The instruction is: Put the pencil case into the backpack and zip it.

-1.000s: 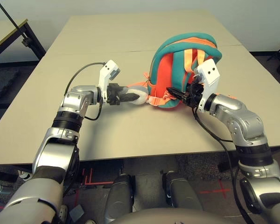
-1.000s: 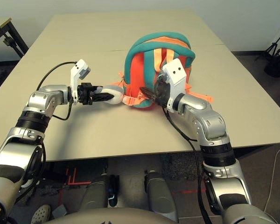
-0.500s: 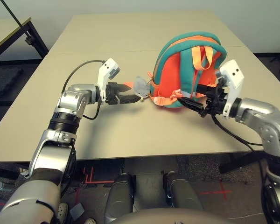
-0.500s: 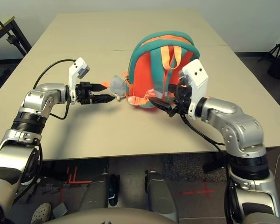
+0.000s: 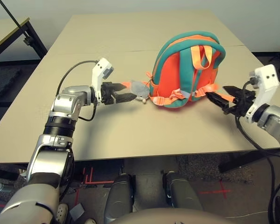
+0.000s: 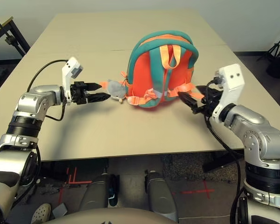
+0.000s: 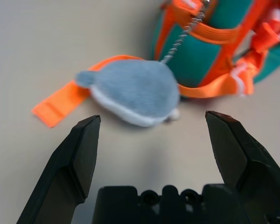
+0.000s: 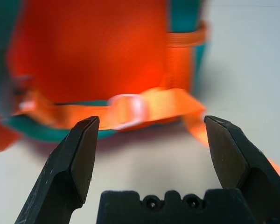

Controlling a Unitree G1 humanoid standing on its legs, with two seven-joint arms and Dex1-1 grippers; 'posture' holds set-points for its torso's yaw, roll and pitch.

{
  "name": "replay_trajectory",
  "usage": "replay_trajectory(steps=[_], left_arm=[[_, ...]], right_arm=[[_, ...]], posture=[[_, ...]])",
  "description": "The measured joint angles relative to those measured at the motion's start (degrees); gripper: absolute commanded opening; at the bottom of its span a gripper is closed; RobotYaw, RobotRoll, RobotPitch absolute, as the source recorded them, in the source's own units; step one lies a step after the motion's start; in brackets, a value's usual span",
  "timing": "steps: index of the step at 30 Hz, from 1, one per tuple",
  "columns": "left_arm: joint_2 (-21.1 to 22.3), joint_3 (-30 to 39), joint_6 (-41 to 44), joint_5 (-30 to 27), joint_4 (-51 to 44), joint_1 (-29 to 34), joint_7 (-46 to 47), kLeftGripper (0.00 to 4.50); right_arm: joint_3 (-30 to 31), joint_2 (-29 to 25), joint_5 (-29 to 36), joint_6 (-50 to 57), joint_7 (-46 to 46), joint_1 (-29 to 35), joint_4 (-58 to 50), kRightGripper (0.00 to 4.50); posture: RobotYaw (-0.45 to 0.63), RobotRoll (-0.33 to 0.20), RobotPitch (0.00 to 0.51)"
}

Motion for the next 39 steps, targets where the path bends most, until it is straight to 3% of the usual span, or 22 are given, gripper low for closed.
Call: replay_trajectory(steps=[10, 18, 28, 39], left_arm=[[-4.9, 10.9, -12.2, -1.1, 0.1, 6.0, 13.8, 4.5], [-5.5, 16.2, -24.2, 0.0, 3.4, 9.2, 26.7, 4.5], [-4.9, 20.5, -32.4, 1.0, 7.7, 11.7, 36.4, 4.5], [-4.5, 20.7, -34.5, 1.3, 9.8, 11.8, 38.4, 4.5]], right_arm=[[-2.1, 5.6, -6.0, -22.3, -3.7, -2.0, 15.4, 4.45], [-2.2, 6.2, -7.3, -34.1, -3.3, -4.6, 25.7, 4.45], [-2.6, 6.0, -7.9, -42.3, -3.4, -6.1, 34.9, 4.45], [-2.6, 5.7, -8.8, -44.7, -3.4, -5.2, 37.0, 4.45]], posture=[[-0.1, 0.0, 0.109], [-0.07, 0.0, 0.108], [-0.06, 0.0, 0.122], [-0.08, 0.0, 0.138]])
